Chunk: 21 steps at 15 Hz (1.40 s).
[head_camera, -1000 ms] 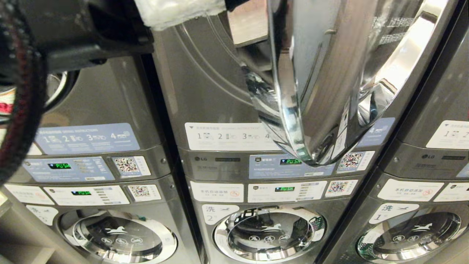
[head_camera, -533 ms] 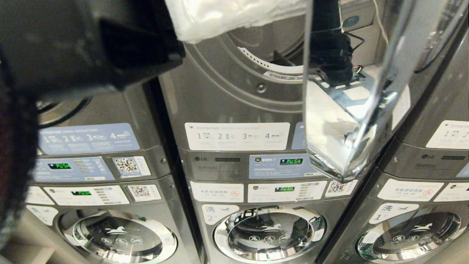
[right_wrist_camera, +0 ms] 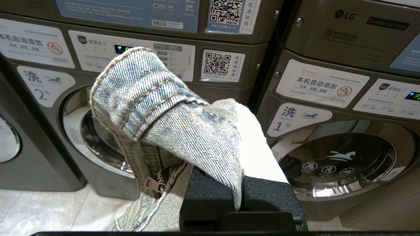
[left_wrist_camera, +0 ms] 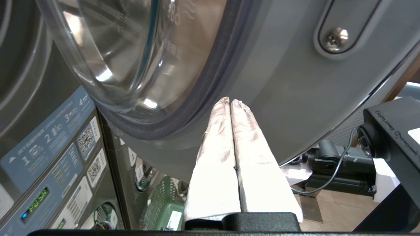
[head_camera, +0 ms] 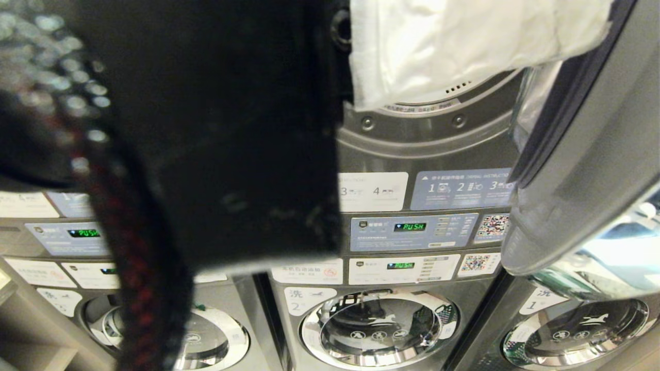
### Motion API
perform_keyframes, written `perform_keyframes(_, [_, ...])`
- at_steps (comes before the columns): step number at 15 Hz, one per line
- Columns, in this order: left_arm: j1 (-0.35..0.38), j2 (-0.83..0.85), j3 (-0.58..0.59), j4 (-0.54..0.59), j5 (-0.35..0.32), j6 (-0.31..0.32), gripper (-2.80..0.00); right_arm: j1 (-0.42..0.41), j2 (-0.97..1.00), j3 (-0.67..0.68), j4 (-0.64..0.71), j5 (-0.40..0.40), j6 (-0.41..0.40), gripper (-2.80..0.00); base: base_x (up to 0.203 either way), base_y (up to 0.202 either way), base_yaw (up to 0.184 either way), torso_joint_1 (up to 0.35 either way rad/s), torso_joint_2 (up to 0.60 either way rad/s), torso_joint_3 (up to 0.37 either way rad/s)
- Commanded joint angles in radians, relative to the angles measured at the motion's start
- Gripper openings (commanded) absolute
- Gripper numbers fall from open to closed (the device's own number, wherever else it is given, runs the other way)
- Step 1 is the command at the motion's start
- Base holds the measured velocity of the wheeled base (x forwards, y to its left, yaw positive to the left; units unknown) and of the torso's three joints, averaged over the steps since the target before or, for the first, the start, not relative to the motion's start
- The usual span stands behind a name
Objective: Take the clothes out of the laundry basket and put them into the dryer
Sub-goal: Take the clothes out of the basket
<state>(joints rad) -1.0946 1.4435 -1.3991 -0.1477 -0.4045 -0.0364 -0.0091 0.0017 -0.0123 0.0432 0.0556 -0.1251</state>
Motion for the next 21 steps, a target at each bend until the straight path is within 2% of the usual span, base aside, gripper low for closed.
perform_keyframes(1, [-0.010,0.019,-0.014,-0.001,-0.002,0.000,-2.80,0.000,0.000,0.000,0.001,0.000,-0.001,-2.80,0.000,0.000,0.000,0.000,0.00,0.000])
perform_keyframes(21, [-0.146,0.341,-0.378,0.000,-0.006,0.000,-2.80,0.000,0.000,0.003,-0.008,-0.005,0.010,-2.80,0.000,0.000,0.000,0.000,0.00,0.000])
